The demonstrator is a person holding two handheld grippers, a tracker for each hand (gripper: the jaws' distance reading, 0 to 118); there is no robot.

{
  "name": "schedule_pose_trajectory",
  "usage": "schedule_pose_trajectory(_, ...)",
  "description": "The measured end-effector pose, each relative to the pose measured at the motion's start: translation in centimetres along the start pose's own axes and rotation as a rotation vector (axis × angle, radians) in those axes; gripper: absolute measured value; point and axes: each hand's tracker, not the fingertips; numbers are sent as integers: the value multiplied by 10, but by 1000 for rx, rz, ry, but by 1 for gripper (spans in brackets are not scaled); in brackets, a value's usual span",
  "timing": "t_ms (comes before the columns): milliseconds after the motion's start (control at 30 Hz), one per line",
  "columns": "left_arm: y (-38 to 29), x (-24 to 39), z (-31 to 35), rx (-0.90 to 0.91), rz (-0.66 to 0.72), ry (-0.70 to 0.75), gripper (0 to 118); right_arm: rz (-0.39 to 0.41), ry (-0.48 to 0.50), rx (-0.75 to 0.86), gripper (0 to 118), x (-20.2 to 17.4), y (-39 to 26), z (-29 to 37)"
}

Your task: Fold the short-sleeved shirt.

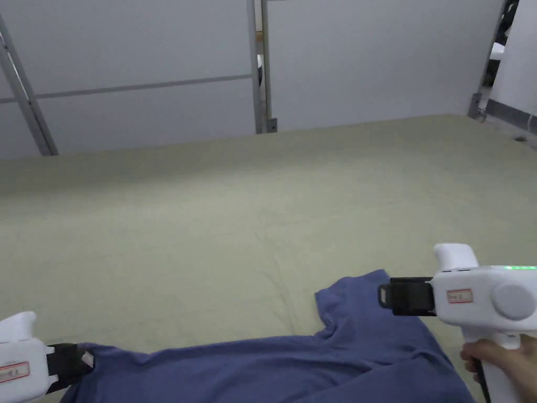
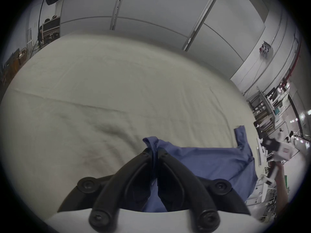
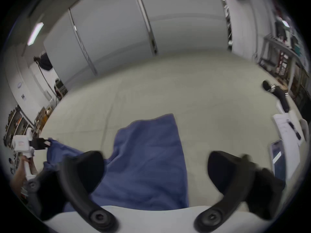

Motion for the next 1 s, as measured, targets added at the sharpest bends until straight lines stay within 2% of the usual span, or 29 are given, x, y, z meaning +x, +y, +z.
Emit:
schedule_pose_trajectory(67,-1,-1,1,-3,25,-48,5,21,-91,-153,112,-2,9,-30)
schedule_pose_trajectory(133,2,-4,-2,-5,9,-38,5,47,-138,-256,112,0,3,-73)
schedule_pose_trajectory(233,3,2,-5,-28,-67,-9,5,50,-173,-260,112,-10,4,-92)
schedule_pose_trajectory(300,4,0,-7,-25,-62,-5,5,16,-216,-244,111,-22,8,-81)
schedule_pose_trajectory(333,4,-2,-8,-25,-58,-6,5,63,-190,-214,102,-30,6,-75)
schedule_pose_trajectory(367,1,2,-6,-25,-47,-8,5,133,-183,-192,87,-38,3,-70)
schedule_pose_trajectory(400,0,1,-8,-26,-27,-14,5,195,-151,-182,62,-45,-2,-62)
schedule_pose_trajectory(433,0,0,-9,-30,-16,-17,5,183,-135,-209,45,-48,-3,-62)
schedule_pose_trajectory(467,0,0,-10,-33,-12,-17,5,144,-154,-212,33,-49,-1,-60)
schedule_pose_trajectory(500,-1,0,-10,-30,-10,-12,5,80,-111,-211,6,-47,1,-56)
schedule_pose_trajectory(567,-3,0,-7,-27,-9,-9,5,56,-79,-149,5,-45,-2,-44)
schedule_pose_trajectory(600,-4,-1,-5,-26,-4,-13,5,83,-91,-123,5,-46,-5,-39)
schedule_pose_trajectory(667,-4,-4,0,-20,-3,-17,5,79,-64,-136,5,-39,-6,-39)
schedule_pose_trajectory(833,-6,-7,18,13,9,-30,5,-45,34,-37,5,-33,-15,2)
schedule_pose_trajectory(1000,-16,-1,52,74,3,-63,5,-61,85,90,5,-35,-31,60)
